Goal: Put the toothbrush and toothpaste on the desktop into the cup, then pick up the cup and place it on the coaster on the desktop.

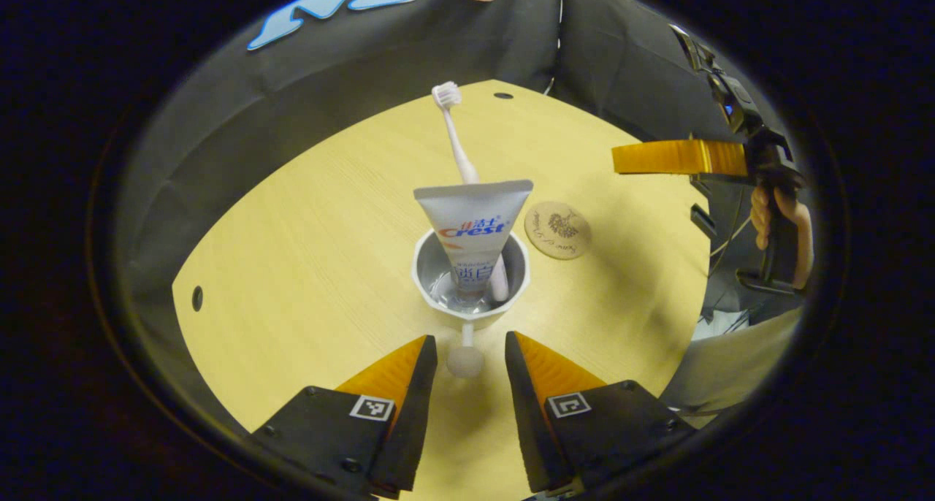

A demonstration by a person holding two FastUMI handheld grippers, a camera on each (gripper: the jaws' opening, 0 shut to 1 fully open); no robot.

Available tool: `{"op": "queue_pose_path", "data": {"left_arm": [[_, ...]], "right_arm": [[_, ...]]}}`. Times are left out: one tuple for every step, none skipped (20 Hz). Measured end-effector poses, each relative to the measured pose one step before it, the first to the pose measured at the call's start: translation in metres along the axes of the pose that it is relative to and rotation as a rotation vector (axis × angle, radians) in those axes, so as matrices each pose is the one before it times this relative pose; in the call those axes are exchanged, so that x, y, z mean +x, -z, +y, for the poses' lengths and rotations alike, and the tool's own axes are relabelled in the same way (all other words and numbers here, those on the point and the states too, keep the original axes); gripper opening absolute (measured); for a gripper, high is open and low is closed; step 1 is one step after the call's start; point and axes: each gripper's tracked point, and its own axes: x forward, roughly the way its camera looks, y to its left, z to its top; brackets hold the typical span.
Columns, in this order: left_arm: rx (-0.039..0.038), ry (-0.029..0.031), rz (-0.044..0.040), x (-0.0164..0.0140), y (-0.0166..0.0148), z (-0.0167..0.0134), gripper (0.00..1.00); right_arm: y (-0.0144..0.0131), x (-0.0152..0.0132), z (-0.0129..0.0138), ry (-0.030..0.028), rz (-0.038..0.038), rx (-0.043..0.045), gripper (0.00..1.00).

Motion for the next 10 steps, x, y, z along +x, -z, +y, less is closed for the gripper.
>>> {"op": "queue_pose_path", "data": {"left_arm": [[0.01268,0.00066,0.0218,0.00239,0.00697,0.00046,0.65],[0.01264,-0.00411,0.02177,0.00122,0.00235,0.00267,0.65],[0.01355,0.00039,0.01776,0.0018,-0.00055,0.00215,0.62],[0.01668,-0.0002,0.02465,-0.0017,0.00329,0.00214,0.58],[0.01208,-0.01046,0.01847,0.00219,0.00091,0.00256,0.5],[0.00766,0.00111,0.01412,0.00079,0.00141,-0.00127,0.43],[0.00843,0.0041,0.00792,0.00466,-0.00006,-0.00136,0.42],[0.00569,-0.00419,0.0027,0.00366,0.00258,0.00016,0.41],[0.00487,-0.00635,-0.00002,0.00402,-0.00057,-0.00068,0.41],[0.00332,-0.00879,-0.00289,-0.0002,-0.00182,0.00014,0.4]], "right_arm": [[0.00081,-0.00209,-0.00639,0.01162,-0.00123,0.01348,0.08],[-0.00037,-0.00158,-0.00698,0.01239,-0.00136,0.01354,0.08],[-0.00092,-0.00145,-0.00679,0.01008,-0.00238,0.01296,0.08],[-0.0001,-0.00075,-0.00602,0.00942,-0.00168,0.01231,0.08],[-0.00074,-0.00091,-0.00569,0.00889,-0.00099,0.01169,0.08],[-0.00036,-0.00084,-0.00441,0.0071,-0.00052,0.01137,0.08],[0.00083,-0.00142,-0.00446,0.00668,0.0002,0.01026,0.08],[0.00047,-0.00117,-0.00372,0.00641,0.00115,0.00837,0.08],[-0.00049,-0.00013,-0.00363,0.00361,-0.0011,0.00689,0.08],[-0.00013,-0.00057,-0.00275,0.00472,-0.00001,0.00489,0.08]]}}
